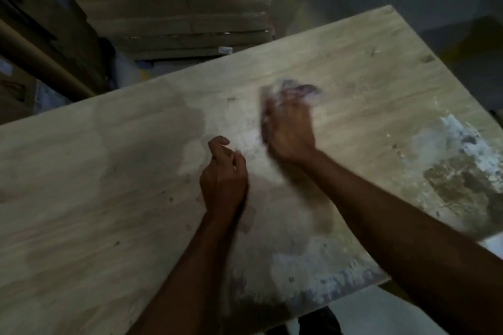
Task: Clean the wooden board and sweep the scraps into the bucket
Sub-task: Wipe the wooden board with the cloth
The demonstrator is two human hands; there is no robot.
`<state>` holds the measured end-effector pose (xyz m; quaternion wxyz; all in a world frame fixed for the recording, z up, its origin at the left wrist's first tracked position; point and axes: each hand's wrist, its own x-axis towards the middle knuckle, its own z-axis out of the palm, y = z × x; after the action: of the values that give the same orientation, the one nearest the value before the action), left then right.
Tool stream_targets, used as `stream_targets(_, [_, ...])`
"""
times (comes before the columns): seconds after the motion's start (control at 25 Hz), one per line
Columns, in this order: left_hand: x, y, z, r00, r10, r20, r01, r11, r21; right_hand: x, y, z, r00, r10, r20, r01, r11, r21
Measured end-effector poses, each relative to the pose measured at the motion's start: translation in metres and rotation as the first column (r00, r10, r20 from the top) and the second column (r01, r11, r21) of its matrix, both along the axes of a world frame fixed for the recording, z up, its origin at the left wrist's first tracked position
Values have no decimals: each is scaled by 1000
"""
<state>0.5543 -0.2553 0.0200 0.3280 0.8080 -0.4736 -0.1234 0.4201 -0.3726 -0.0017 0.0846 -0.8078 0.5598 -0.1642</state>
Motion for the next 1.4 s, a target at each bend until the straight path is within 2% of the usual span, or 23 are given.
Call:
stream_targets(0.08, [0,-21,0,967,179,-181,-187,982,-31,12,-14,-6,863,481,-156,-487,873,1])
stream_targets(0.12, [-2,-28,-1,944,246,-220,-256,967,-18,7,-36,-6,831,532,-160,-542,840,-19])
stream_targets(0.2, [-9,-43,-1,949,286,-132,-285,958,21,6,-86,5,985,171,-1,-171,985,-16])
stream_targets(0.24, [-11,-51,0,960,260,-103,-258,966,32,13,-95,12,999,-8,31,7,999,44])
stream_targets(0.28, [-12,-61,1,966,239,-98,-237,971,34,27,-98,13,999,38,1,-38,998,59])
stream_targets(0.36, [-14,-87,-3,966,236,-108,-233,972,37,46,-108,8,897,431,-104,-428,902,50])
stream_targets(0.4, [-14,-97,-3,966,242,-93,-239,970,44,51,-121,14,887,452,-95,-450,892,42])
stream_targets(0.48, [-16,-109,-1,971,232,-61,-231,972,35,57,-148,19,985,171,-11,-170,982,79])
stream_targets(0.52, [-17,-111,-1,974,220,-50,-219,975,32,60,-152,21,989,150,-19,-147,985,88])
stream_targets(0.64, [-21,-114,-1,978,207,10,-208,976,58,32,-157,11,920,386,-73,-385,923,27])
stream_targets(0.72, [-24,-113,0,978,205,42,-207,975,74,-11,-180,9,998,-53,25,53,999,9])
stream_targets(0.76, [-25,-114,2,977,205,53,-209,974,86,-24,-180,10,974,-225,29,223,973,62])
stream_targets(0.8, [-26,-115,4,979,194,65,-200,975,101,-30,-171,12,977,-215,-12,215,972,91])
stream_targets(0.84, [-29,-117,4,982,177,71,-184,977,108,-31,-153,11,999,-12,-50,16,996,89])
stream_targets(0.92, [-35,-122,0,990,105,91,-113,990,89,-49,-141,5,937,333,-104,-327,942,70])
stream_targets(0.96, [-41,-127,-1,991,60,121,-69,995,69,-60,-157,9,951,286,-117,-282,958,52])
stream_targets(1.04, [-54,-138,-4,983,11,186,-17,999,34,-72,-190,11,989,-143,-30,143,990,15])
stream_targets(1.08, [-58,-143,-5,979,10,204,-17,999,34,-70,-191,13,981,-181,-71,184,982,35])
stream_targets(1.2, [-61,-153,-14,976,7,218,-21,998,62,-79,-175,2,914,362,-184,-354,932,72])
stream_targets(1.24, [-60,-151,-13,975,0,222,-15,998,65,-95,-190,9,945,290,-147,-284,957,61])
stream_targets(1.32, [-59,-149,-11,976,1,220,-15,998,59,-120,-215,19,981,-180,-70,185,981,64])
stream_targets(1.36, [-58,-150,-10,976,5,216,-19,998,65,-119,-212,23,975,-194,-112,200,979,45])
stream_targets(1.4, [-58,-151,-10,977,4,215,-21,997,77,-105,-194,23,988,14,-153,-7,999,47])
